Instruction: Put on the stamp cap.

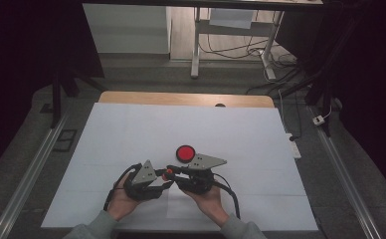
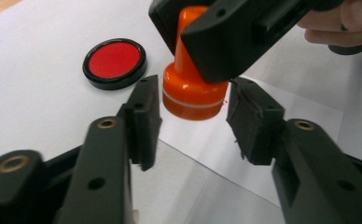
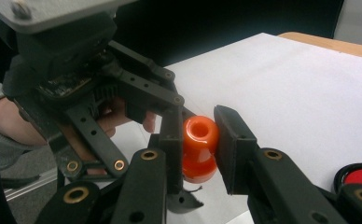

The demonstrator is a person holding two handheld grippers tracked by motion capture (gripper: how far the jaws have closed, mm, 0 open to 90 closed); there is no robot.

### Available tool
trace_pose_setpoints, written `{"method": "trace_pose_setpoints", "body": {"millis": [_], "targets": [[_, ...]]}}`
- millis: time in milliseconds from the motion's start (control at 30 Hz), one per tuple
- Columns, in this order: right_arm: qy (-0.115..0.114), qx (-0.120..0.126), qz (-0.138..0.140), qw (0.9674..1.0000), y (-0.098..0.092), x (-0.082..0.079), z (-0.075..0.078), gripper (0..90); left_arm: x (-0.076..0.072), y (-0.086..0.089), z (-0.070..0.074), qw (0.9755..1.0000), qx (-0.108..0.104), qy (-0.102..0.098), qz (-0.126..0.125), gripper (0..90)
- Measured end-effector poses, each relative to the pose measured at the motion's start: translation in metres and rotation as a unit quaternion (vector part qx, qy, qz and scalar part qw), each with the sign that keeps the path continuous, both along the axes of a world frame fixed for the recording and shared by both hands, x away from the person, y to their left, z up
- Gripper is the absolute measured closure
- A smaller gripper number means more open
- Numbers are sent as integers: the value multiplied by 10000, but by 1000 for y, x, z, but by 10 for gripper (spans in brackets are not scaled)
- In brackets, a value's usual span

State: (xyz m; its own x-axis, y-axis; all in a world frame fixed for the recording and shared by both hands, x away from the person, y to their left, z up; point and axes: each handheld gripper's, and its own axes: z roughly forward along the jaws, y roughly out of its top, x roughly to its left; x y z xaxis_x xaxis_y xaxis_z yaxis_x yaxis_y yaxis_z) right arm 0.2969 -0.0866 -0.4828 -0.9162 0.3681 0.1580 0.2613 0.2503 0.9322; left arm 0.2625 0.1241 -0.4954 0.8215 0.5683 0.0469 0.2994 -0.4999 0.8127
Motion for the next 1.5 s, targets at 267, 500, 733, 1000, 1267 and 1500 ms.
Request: {"method": "trace_pose_setpoints", "body": {"millis": [267, 500, 733, 1000, 1267, 1500], "targets": [[-3, -4, 11, 10000, -1, 1, 0, 727, 3, 1, -3, 9999, 34, 122, 26, 459], [-10, 23, -9, 10000, -2, 1, 1, 727, 4, 2, -4, 9998, 78, 186, 44, 398], [-13, 40, -27, 10000, -4, 2, 2, 727, 6, 6, -5, 9996, 74, 251, 93, 350], [-29, 31, -56, 10000, -6, 3, 3, 727, 6, 12, -6, 9993, 103, 310, 197, 284], [-43, 48, -110, 9999, -10, 5, 5, 727, 4, 27, -6, 9987, 74, 289, 423, 248], [-65, 66, -162, 9998, -13, 7, 7, 727, 3, 38, -6, 9983, 57, 306, 499, 226]]}}
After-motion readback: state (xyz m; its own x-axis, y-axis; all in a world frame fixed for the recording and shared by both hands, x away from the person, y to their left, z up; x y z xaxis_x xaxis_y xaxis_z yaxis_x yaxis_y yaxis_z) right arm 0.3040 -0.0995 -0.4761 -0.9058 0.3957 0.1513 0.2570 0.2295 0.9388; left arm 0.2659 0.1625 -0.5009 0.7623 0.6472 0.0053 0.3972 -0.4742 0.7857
